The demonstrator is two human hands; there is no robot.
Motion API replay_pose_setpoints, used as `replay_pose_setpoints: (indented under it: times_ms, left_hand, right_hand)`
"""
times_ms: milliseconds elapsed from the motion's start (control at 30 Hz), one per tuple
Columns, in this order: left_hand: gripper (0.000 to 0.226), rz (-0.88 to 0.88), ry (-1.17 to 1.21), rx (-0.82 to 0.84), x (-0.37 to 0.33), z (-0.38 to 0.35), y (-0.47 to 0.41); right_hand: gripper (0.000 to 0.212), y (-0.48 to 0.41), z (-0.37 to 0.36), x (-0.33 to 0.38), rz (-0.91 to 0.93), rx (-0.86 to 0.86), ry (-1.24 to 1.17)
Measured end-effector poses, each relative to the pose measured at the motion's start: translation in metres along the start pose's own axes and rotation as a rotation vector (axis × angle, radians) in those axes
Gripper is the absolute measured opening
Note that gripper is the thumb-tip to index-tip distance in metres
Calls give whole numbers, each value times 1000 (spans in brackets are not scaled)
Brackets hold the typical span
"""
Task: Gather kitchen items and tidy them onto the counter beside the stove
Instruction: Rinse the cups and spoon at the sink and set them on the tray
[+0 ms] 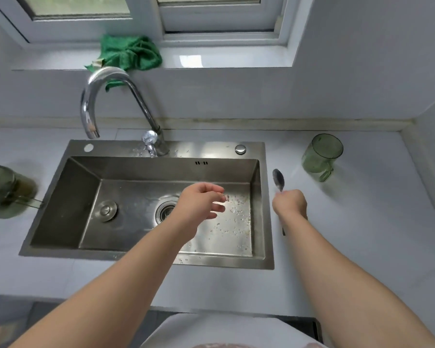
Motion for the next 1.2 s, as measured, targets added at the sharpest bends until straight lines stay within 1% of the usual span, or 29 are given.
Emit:
replay_pose_setpoints:
  times_ms: [100, 167, 200, 267, 367, 467, 533, 567, 633, 767, 833, 900, 967, 1000, 1100, 1133, 1200]
  left_hand:
    - [14, -6, 73, -35, 0, 25, 3]
    - [14, -8, 148, -98, 4, 55, 5]
    - [15, -7, 185, -135, 8, 73, 10]
    - [15, -14, 236, -201, 14, 107, 17]
    - [15, -29, 306, -307, 29, 160, 33]
    - [14, -26, 390, -415, 53, 219, 48]
    - [13, -19, 463, -457, 71, 254, 54]
    - [13, -25, 499, -473, 79, 273, 56]
    - [13, -25, 554, -515, 94, 307, 59]
    - [14, -15, 627, -608, 128, 392, 52]
    - [15, 2, 669, -656, 144, 437, 43]
    - [15, 4, 697, -721, 158, 491, 29]
    - [24, 14, 682, -829, 171, 551, 17]
    - [35, 31, 639, -898, 178, 579, 16]
    - [67, 139, 397, -1117, 191, 644, 14]
    - [77, 176, 321, -1149, 192, 660, 12]
    - [93, 230, 244, -1154, 191, 689, 3]
  right_hand:
    - [21, 24, -8, 51, 262, -39, -194]
    - [17, 61, -30, 84, 377, 36, -315]
    - [16, 81, -49, 95, 394, 100, -372]
    - [15, 115, -86, 103, 351, 207, -453]
    - [16, 156, -140, 109, 277, 394, -473]
    - [21, 195, -182, 126, 213, 645, -497]
    - [17, 222, -201, 140, 183, 784, -501]
    - [16, 235, -209, 149, 171, 825, -500]
    - [25, 252, -218, 168, 188, 856, -465]
    - [28, 291, -250, 218, 361, 873, -352]
    - [21, 312, -273, 242, 436, 872, -343]
    - [16, 337, -305, 266, 452, 887, -370]
    - [21, 365, -335, 294, 456, 887, -379]
    - [24, 378, -348, 307, 448, 878, -373]
    - [29, 406, -371, 337, 461, 873, -360]
    - [29, 412, -378, 346, 476, 873, -349]
    - [28, 422, -391, 361, 487, 863, -334]
Point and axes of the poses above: each hand's wrist, its own y-axis away from the middle knuckle, its own z-axis out of the back of the hand, x = y × z, the point moved 8 cm from there along -y, towards the middle knuckle, and after that the axes turned 15 degrees about z, right-handed, at the moved point
